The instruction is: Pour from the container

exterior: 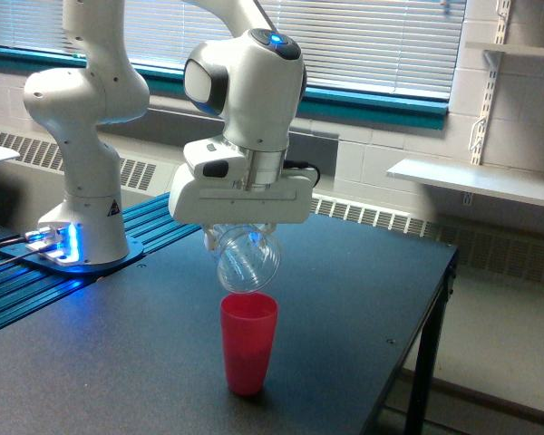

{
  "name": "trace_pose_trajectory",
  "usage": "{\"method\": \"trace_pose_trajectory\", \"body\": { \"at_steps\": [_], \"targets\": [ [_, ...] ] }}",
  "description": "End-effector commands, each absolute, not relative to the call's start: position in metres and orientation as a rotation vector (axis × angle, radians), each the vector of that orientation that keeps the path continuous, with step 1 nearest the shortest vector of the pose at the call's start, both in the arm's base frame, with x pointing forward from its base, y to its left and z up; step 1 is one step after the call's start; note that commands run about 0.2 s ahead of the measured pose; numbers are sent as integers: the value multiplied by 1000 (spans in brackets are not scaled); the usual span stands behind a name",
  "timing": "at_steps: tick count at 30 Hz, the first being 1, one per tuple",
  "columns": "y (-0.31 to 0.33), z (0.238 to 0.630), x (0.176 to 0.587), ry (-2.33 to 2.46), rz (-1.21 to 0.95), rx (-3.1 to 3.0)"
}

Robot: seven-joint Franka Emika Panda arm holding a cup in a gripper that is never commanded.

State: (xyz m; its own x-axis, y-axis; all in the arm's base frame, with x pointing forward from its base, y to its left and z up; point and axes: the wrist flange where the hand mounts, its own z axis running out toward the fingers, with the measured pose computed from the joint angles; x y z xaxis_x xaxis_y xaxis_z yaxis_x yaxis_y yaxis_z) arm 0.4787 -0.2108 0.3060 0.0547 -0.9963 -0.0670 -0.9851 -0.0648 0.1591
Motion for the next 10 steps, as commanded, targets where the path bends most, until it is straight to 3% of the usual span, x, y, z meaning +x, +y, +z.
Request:
{"method": "trace_pose_trajectory", "body": {
  "at_steps": [1,10],
  "targets": [
    [-201,313,479,-2075,-218,2253],
    [-189,306,469,-2027,-205,2262]
  ]
}}
